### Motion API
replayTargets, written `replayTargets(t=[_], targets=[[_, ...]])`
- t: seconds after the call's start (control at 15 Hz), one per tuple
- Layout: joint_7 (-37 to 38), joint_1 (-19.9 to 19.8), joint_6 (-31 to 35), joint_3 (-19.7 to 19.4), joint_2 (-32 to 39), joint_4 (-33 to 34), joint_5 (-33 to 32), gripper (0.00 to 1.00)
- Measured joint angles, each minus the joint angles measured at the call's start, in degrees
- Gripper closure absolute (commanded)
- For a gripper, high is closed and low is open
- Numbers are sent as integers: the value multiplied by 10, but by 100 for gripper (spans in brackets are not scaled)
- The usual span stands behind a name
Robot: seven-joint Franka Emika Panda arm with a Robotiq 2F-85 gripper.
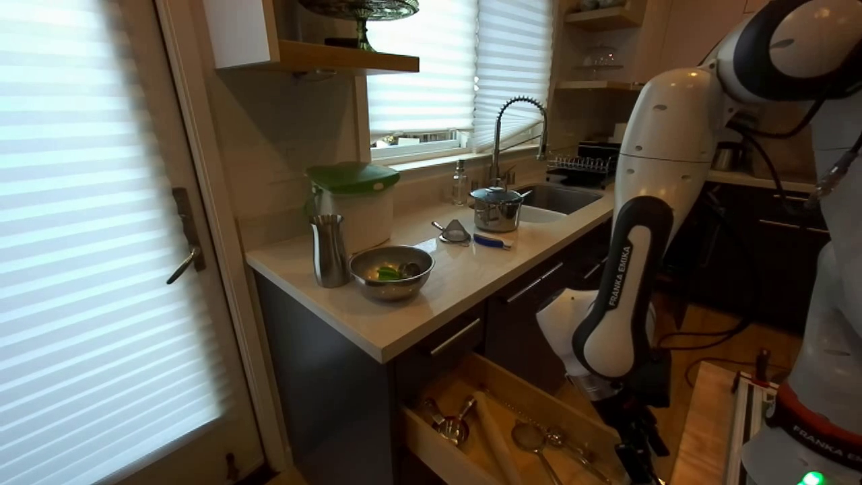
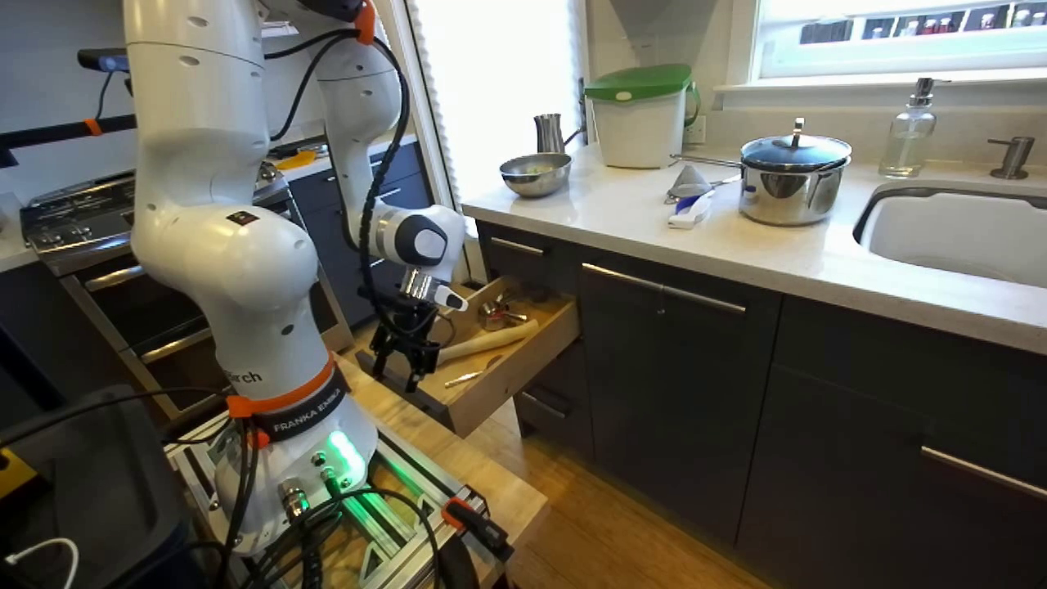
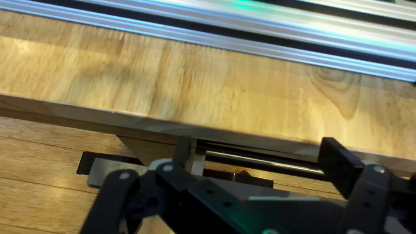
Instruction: Close the drawer fully
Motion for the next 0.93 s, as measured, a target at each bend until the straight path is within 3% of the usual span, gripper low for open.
replayTargets(t=[0.93], targets=[[23,2,36,3,27,4,-3,0]])
